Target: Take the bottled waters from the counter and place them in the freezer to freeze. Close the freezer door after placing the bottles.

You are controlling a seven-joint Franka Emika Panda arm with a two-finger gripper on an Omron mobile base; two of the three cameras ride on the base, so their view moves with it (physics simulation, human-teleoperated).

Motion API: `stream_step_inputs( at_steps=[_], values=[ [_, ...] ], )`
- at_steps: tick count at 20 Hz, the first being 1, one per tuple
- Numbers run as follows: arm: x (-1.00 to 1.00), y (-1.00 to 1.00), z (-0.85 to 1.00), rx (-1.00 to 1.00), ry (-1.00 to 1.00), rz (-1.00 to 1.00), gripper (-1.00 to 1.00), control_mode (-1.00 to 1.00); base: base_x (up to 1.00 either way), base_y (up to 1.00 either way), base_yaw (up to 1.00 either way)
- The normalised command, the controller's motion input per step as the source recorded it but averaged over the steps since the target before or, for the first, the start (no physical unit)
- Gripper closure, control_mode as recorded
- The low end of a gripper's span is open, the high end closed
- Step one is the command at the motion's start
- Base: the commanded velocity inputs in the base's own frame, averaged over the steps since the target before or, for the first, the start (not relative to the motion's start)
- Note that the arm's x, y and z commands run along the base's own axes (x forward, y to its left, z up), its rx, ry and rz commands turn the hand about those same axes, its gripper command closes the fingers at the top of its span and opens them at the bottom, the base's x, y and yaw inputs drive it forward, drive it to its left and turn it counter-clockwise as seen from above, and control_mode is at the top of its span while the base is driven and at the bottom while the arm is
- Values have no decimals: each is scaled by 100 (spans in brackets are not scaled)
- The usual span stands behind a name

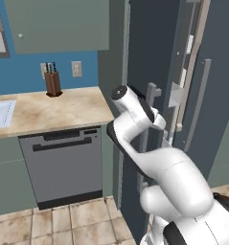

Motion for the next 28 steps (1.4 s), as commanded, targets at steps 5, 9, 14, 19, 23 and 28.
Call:
stream_step_inputs(
  at_steps=[5,9,14,19,23,28],
  values=[
    [53,-2,-1,0,0,-4,-100,-100,0,0,0],
    [44,-22,-5,0,0,0,-100,-100,0,0,0],
    [24,-49,-4,0,0,0,-100,-100,0,0,0],
    [35,-59,0,1,0,7,-100,-100,0,0,0],
    [10,-78,0,8,0,23,-100,-100,0,0,0],
    [26,-67,10,11,0,25,-100,-100,0,0,0]
  ],
)
